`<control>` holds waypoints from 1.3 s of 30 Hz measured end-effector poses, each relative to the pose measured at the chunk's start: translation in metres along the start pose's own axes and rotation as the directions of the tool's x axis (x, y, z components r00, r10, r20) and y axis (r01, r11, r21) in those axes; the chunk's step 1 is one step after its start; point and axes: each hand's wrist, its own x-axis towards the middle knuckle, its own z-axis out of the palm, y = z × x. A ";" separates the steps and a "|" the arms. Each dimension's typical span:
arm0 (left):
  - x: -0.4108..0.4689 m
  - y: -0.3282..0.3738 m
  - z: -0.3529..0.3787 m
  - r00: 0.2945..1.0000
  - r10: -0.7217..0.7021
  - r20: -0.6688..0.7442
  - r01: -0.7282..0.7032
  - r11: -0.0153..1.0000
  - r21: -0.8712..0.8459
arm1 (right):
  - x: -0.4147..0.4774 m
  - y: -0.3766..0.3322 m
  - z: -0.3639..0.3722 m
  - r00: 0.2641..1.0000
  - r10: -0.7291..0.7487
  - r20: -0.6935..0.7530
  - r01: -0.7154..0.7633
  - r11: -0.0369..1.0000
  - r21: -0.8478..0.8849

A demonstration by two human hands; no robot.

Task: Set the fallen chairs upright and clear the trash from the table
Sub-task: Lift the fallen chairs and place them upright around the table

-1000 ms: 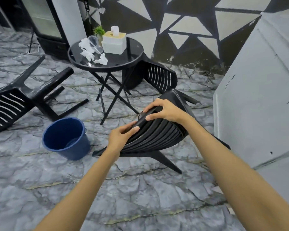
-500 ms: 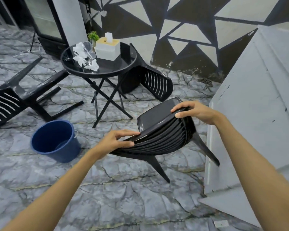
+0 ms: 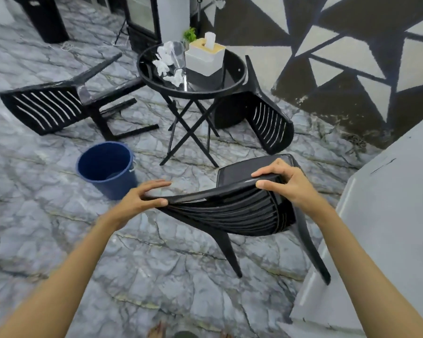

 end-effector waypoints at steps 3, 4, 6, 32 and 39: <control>-0.001 -0.022 -0.005 0.992 -0.025 -0.125 0.013 0.995 -0.097 | 0.002 0.004 0.001 0.999 -0.046 -0.006 0.046 0.999 -0.001; -0.001 -0.031 -0.007 0.985 -0.053 -0.167 0.028 0.989 -0.147 | 0.003 0.006 0.002 0.998 -0.058 -0.005 0.058 0.998 0.001; -0.003 -0.047 -0.011 0.974 -0.114 -0.194 0.060 0.963 -0.264 | 0.002 0.007 0.002 0.997 -0.072 -0.003 0.072 0.997 0.018; 0.041 -0.103 -0.018 0.999 -0.029 -0.013 0.010 0.668 -0.744 | 0.001 0.000 0.008 0.991 0.009 -0.133 -0.001 0.999 0.054; 0.023 -0.072 -0.016 0.996 -0.033 -0.088 -0.042 0.686 -0.727 | -0.017 0.002 -0.002 0.988 0.008 -0.152 0.018 0.985 0.170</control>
